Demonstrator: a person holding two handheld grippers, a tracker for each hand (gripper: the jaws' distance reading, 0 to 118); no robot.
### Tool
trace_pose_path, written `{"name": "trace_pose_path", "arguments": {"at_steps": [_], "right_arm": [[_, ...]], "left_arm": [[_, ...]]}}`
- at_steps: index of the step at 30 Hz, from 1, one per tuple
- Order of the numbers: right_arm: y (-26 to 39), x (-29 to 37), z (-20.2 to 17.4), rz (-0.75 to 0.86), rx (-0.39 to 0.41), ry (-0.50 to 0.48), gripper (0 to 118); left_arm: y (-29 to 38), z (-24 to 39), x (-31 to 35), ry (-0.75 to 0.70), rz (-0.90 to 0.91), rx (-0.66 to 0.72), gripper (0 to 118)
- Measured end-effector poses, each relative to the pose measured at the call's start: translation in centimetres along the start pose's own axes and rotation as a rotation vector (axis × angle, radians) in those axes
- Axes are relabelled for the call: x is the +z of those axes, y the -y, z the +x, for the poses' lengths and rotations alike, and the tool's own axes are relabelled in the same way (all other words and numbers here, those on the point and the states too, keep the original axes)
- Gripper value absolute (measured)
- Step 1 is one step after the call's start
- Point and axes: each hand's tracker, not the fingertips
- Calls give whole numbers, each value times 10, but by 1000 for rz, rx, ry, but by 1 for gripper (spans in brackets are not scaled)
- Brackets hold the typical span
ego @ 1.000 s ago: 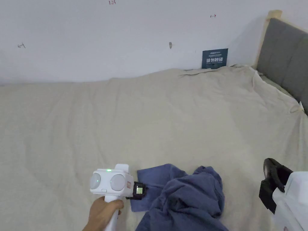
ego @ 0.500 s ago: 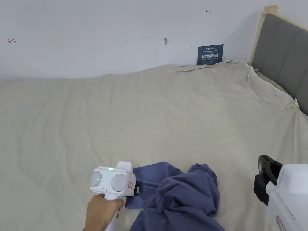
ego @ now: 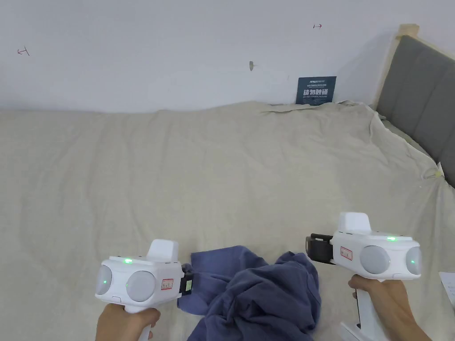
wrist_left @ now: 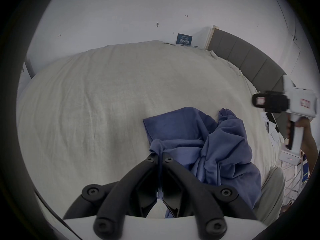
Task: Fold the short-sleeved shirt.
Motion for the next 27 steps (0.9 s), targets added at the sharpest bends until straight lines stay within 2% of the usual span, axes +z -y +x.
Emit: {"name": "trace_pose_path", "arguments": {"at_steps": [3, 6, 10, 12, 14, 17, 18, 19, 23, 25, 27], "right_arm": [[1, -31, -8, -89, 48, 52, 83], [3, -51, -11, -140, 36, 91, 83], [9, -69, -11, -178, 16, 90, 80], [14, -72, -14, -205, 29, 86, 72], [22, -70, -21, -223, 68, 58, 59], [31, -72, -31, -235, 85, 46, 41], [33, -63, -36, -216, 96, 47, 28], [32, -61, -37, -210, 101, 36, 3], [28, -53, -34, -178, 165, 6, 3], [24, -37, -31, -127, 157, 28, 3], [19, -1, -33, -59, 114, -5, 3]], "left_arm": [[1, -2, 2, 0, 3, -4, 1], [3, -4, 3, 6, 7, 3, 1], [5, -5, 2, 7, 6, 9, 1], [7, -6, 3, 9, 7, 16, 1], [7, -6, 3, 13, 10, 20, 1], [9, -5, 4, 11, 10, 20, 1], [9, -5, 5, 12, 10, 23, 1], [10, -5, 6, 13, 9, 27, 1], [13, -5, 9, 11, 14, 29, 1], [15, -5, 12, 12, 23, 35, 1], [17, -7, 18, 16, 48, 60, 1]]}}
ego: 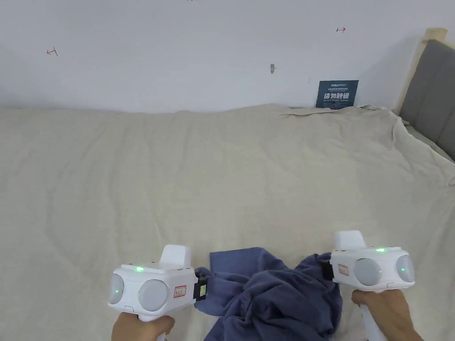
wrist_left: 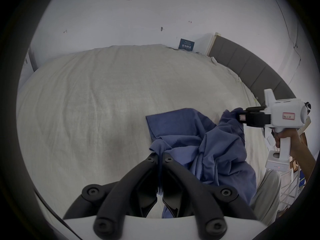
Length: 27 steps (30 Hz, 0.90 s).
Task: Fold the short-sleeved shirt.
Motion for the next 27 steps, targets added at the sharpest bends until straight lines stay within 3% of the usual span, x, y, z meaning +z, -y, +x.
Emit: {"name": "trace_pose_path", "arguments": {"at_steps": [8, 14, 27], "right_arm": [[-35, 114, 27, 286, -41, -40, 3], [-72, 198, 36, 488, -63, -14, 3], [-172, 298, 63, 739, -55, 69, 3]], "left_arm": [[-14, -22, 48, -4, 143, 104, 1], [-50, -53, 108, -67, 284, 134, 1], [-158, -80, 238, -249, 526, 55, 1]]}}
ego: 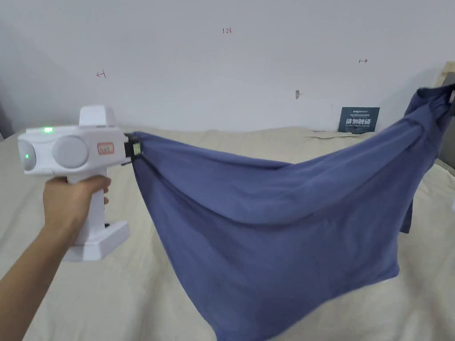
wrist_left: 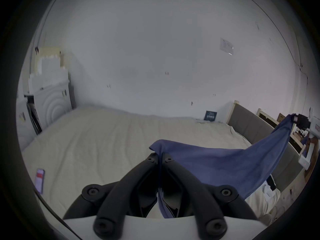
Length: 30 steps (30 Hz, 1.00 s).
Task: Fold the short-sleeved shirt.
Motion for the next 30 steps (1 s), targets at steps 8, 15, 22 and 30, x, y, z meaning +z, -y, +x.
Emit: {"name": "trace_pose_path", "arguments": {"at_steps": [8, 15, 22, 30], "right_arm": [[-60, -23, -1, 89, 33, 16, 3], [-73, -67, -1, 101, 60, 35, 3], [-50, -73, 1, 80, 37, 38, 3], [26, -63, 6, -47, 42, 39, 3]], "left_arm": [[-92, -12, 0, -104, 86, -49, 1], [-138, -23, -20, -194, 121, -48, 1], [-131, -33, -44, -209, 118, -14, 1], [-55, -37, -77, -203, 39, -28, 1]]}}
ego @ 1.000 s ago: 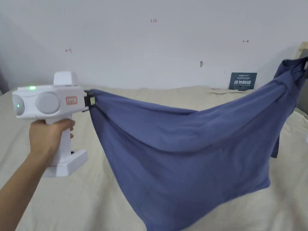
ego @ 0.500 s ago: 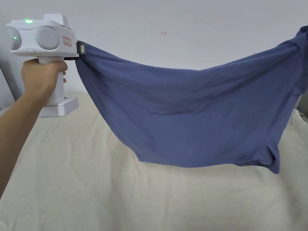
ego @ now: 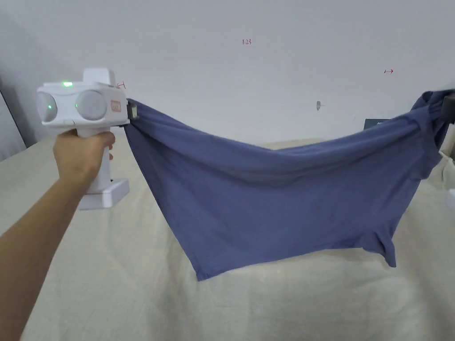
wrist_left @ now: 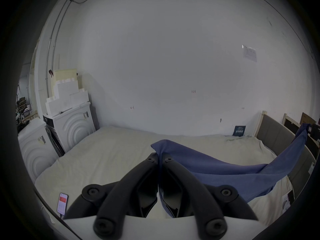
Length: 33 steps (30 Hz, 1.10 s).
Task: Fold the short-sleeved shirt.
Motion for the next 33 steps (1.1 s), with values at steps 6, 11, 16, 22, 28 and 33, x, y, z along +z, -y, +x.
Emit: {"name": "trace_pose_path", "arguments": {"at_steps": [6, 11, 16, 22, 28, 33], "right_arm": [[65, 18, 2, -109, -14, -11, 3], [83, 32, 4, -154, -21, -39, 3], [122, -4, -41, -204, -5, -67, 3], [201, 76, -34, -269, -12, -82, 3], [251, 133, -34, -370, -26, -66, 3], [285, 174, -35, -467, -70, -55, 3]], "left_arm": [[65, 6, -3, 14, -70, 10, 1], [117, 0, 16, 38, -99, -2, 1], [178, -16, 48, 50, -153, -3, 1], [257, -34, 89, 53, -257, 29, 1], [329, -52, 114, 53, -393, 30, 1], [368, -66, 137, 38, -463, 39, 1]]}}
